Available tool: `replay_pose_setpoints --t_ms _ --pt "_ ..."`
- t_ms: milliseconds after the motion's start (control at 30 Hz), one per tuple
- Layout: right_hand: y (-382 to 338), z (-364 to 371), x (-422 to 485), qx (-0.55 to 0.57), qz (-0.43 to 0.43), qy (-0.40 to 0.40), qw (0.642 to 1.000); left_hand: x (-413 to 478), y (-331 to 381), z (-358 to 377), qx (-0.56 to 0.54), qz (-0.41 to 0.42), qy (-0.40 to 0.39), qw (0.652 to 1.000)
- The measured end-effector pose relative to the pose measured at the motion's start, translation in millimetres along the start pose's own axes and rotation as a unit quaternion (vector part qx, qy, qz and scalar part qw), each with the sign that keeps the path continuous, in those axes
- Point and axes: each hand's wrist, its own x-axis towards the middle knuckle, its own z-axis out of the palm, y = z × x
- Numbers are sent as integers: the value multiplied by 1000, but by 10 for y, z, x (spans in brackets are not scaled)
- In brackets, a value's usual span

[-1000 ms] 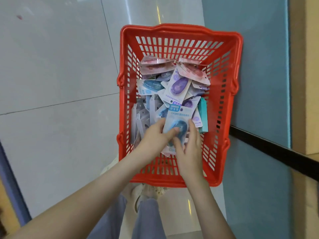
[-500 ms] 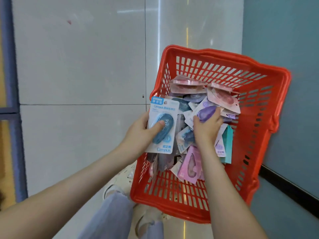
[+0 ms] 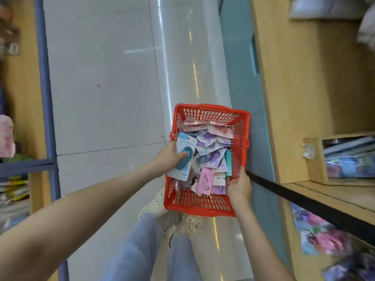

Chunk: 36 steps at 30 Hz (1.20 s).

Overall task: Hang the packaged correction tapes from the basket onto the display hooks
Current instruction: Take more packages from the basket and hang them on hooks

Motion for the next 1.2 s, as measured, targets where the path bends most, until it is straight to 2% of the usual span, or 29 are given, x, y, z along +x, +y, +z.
replay_pose_setpoints --t_ms 100,300,467,533,667,800,867,933,967,1033,1067,1100,1200 --pt "138 129 76 -41 18 -30 999 85 -94 -82 6 6 41 999" --pt "202 980 508 -60 -92 -82 991 776 -707 -156 -126 19 65 990" --pt "66 1662 1162 -132 -234 -39 962 1362 -1070 -139 -202 25 80 976" --pt "-68 1884 1482 -176 -264 -5 948 1516 -1164 -130 -218 37 80 972" --pt "-114 2198 1901 -312 -238 35 919 1674 -1249 -132 -238 54 77 967" --pt "-72 2250 1909 -369 -235 75 896 1622 -1200 -141 -229 57 83 968" --pt "-102 2015 1754 -360 -224 61 903 1476 -1116 -139 -235 53 88 966" --pt "-193 1629 1476 -294 -209 28 932 1236 -955 -150 -246 41 90 964" --pt "-285 1377 1269 -221 -198 14 955 1083 -841 -157 -254 37 89 962" --pt "-563 794 717 10 -137 -57 989 702 -566 -173 -259 39 80 962" --pt "-724 494 402 136 -101 -108 980 479 -402 -181 -258 42 67 963" --pt "-868 194 100 239 -81 -157 955 249 -218 -185 -256 45 50 964" --pt "-1210 -639 -662 424 -72 -257 865 -454 447 -252 -239 63 3 969"
